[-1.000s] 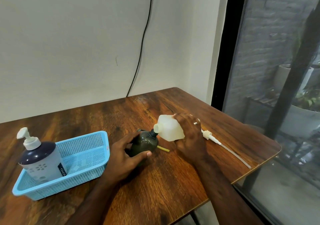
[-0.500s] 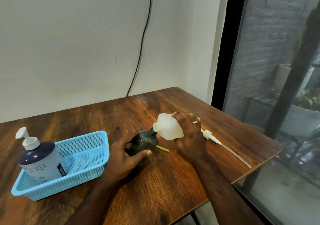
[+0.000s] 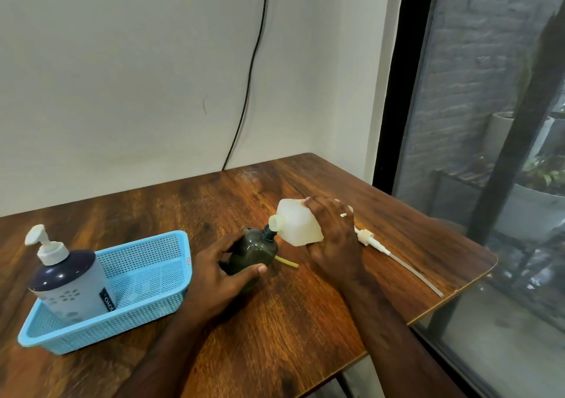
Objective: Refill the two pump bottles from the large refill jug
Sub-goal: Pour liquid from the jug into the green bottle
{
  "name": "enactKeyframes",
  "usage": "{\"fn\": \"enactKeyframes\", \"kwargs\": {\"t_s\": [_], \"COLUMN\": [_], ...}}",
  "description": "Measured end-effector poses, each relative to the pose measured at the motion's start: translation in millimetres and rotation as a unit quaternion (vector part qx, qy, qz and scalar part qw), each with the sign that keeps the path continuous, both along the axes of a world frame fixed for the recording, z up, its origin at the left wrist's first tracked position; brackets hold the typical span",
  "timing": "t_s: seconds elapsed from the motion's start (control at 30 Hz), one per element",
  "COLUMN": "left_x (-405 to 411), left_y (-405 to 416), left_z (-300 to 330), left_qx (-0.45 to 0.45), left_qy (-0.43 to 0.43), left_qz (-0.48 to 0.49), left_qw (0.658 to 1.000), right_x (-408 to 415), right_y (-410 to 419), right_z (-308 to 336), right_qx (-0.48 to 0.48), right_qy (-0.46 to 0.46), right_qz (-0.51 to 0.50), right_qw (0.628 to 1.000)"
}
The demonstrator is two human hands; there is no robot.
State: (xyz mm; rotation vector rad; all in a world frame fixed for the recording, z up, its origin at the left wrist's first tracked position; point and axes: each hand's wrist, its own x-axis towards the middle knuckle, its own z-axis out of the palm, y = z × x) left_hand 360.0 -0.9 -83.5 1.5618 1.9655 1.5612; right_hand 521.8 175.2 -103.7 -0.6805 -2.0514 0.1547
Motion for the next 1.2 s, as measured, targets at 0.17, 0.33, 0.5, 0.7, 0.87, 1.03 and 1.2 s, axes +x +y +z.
{"fn": "enactKeyframes", "kwargs": {"t_s": [0.17,0.33,0.5,0.7,0.87,1.03,1.2], "left_x": [0.3,2.2,1.5,1.2,0.2,0.4,3.2], "left_y": [-0.4,0.0,0.3,0.3,0.3,0.5,-0.3], "left_z": [0.1,1.2,-0.8,-0.5,-1.6,-1.4,1.9], "left_qx": [-0.004,0.001,0.0,0.003,0.0,0.003,0.004], "left_qy": [-0.006,-0.003,-0.011,-0.009,-0.011,-0.008,0.008], "left_qz": [0.001,0.003,0.002,0.002,0.003,0.006,0.0], "left_qw": [1.0,1.0,1.0,1.0,1.0,1.0,1.0], "right_x": [0.6,0.4,0.3,0.5,0.5,0.1,0.9], "right_y": [-0.3,0.2,1.1,1.0,0.8,1.5,-0.3], "right_z": [1.1,1.5,0.6,0.2,0.5,1.0,1.4], "right_qx": [0.005,0.009,0.013,0.01,0.013,0.018,0.011], "right_qy": [0.002,0.008,0.0,0.008,0.012,0.014,0.015], "right_qz": [0.006,0.001,-0.002,0.004,0.002,0.004,0.009], "right_qw": [1.0,1.0,1.0,1.0,1.0,1.0,1.0]}}
